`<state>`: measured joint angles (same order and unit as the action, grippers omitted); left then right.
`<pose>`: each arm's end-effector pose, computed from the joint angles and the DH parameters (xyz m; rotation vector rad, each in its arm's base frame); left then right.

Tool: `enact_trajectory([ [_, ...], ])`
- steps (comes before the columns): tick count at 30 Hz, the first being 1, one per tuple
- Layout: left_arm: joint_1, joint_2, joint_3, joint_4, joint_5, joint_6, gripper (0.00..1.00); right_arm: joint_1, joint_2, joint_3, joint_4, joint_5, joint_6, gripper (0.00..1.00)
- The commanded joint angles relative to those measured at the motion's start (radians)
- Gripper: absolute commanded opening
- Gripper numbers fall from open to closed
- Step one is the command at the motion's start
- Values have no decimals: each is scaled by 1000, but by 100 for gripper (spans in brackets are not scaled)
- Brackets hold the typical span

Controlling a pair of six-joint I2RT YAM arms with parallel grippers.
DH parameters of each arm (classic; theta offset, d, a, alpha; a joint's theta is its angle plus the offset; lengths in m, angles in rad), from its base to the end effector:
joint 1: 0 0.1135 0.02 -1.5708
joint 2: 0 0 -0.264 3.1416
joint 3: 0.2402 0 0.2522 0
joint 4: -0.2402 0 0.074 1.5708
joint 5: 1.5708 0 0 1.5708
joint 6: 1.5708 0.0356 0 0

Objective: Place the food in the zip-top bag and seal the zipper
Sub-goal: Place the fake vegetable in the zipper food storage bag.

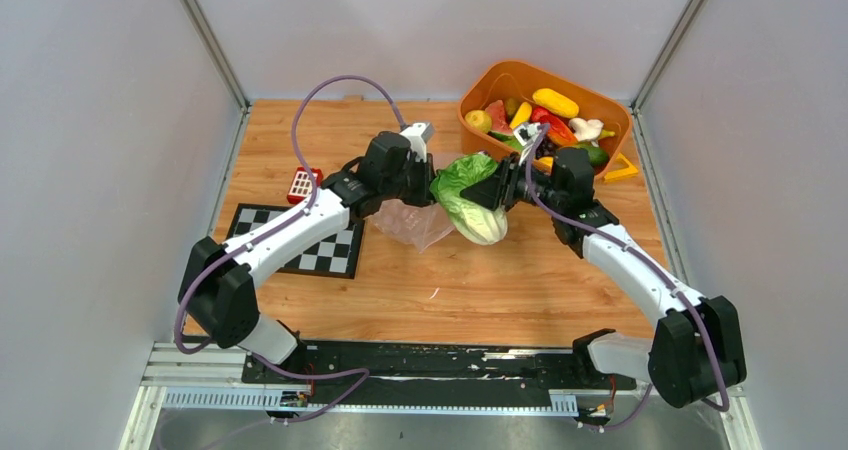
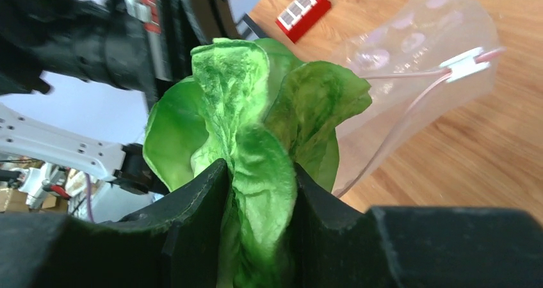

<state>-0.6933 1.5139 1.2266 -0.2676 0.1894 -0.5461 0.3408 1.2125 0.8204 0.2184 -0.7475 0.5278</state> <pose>0.2645 -0.2285 0.3078 0.2850 2.2424 -0.9043 0.2514 0.1148 0.3053 -0.4181 1.8294 1.2640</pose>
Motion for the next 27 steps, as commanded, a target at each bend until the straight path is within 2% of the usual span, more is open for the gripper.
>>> enact_trajectory([
  [1, 1, -71, -17, 56, -19, -28, 0, 10, 23, 19, -137, 23, -152, 20],
  [8, 1, -82, -10, 60, -2, -27, 0, 12, 42, -11, -177, 48, -258, 19],
  [15, 2, -103, -14, 34, -37, -11, 0, 50, 98, 30, -326, 183, -364, 16],
  [22, 2, -79, 6, 40, 24, -17, 0, 157, 108, 129, -416, 339, -439, 19],
  [27, 2, -68, 6, 45, 17, -37, 0, 276, 62, 129, -384, 471, -537, 20],
])
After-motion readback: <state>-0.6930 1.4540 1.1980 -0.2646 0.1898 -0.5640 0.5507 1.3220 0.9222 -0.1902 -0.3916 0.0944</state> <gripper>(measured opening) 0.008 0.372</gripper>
